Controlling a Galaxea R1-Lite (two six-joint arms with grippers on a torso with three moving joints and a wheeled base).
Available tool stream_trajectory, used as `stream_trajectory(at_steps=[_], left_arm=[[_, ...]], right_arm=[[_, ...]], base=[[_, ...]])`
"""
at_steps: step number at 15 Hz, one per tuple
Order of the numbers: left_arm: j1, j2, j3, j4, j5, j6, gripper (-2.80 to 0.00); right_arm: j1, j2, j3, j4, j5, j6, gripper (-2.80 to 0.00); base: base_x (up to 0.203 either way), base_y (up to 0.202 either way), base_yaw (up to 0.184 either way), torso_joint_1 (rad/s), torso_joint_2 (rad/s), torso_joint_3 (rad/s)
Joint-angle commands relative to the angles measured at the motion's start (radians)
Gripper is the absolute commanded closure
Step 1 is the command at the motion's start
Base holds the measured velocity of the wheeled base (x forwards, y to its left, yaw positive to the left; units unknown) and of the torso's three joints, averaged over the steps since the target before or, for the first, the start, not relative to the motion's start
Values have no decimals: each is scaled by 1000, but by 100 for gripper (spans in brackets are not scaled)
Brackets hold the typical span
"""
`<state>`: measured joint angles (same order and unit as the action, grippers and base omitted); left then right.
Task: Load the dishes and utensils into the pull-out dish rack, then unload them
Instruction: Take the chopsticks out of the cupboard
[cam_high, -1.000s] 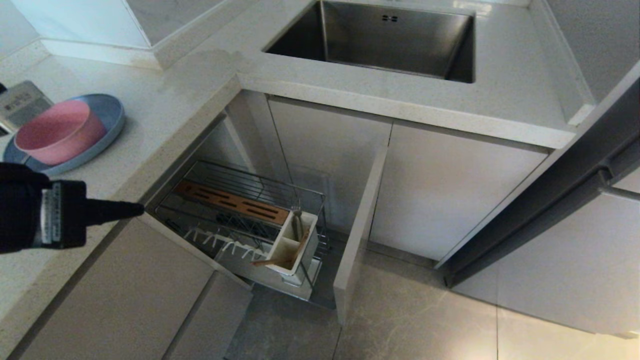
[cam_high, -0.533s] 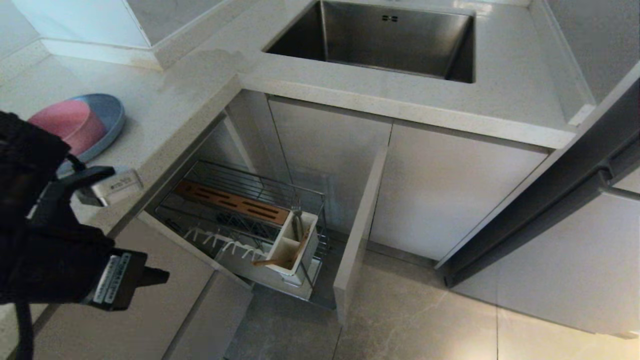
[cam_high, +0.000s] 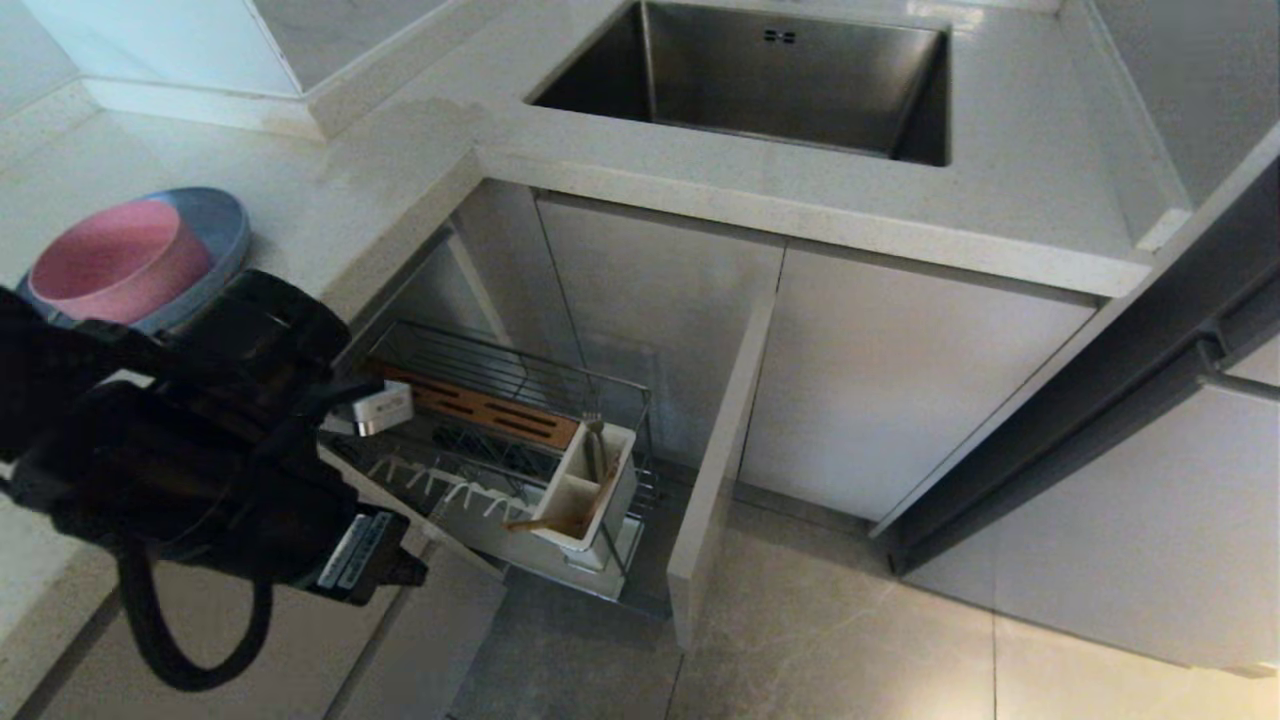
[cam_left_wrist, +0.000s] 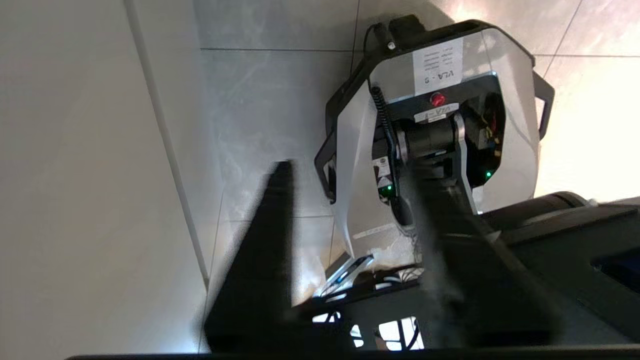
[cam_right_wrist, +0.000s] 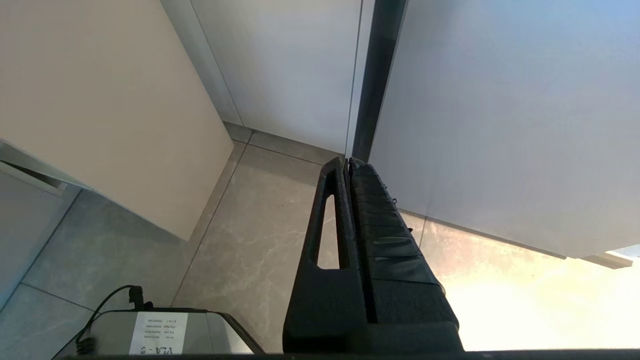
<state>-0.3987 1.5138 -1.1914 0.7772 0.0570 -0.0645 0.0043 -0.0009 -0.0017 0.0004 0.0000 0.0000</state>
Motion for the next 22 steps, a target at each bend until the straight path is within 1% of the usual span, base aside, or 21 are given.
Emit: stream_trajectory(at_steps=[1,4,12,16,22], left_arm=[[0,88,-44,11,2,1,-280],[0,187,-118,46,3,18,-280],[-1,407,-255,47,3,21,-280],[0,492,-295,45,3,12,-280],[26,596,-375,33,4,-18,-280]], right_arm=[[0,1,0,0,0,0,0],[0,1,0,1,0,0,0],[0,1,0,1,0,0,0],[0,1,0,0,0,0,0],[0,1,0,1,0,0,0]], base=[[0,0,0,0,0,0],[0,0,0,0,0,0],[0,0,0,0,0,0],[0,0,0,0,0,0],[0,0,0,0,0,0]])
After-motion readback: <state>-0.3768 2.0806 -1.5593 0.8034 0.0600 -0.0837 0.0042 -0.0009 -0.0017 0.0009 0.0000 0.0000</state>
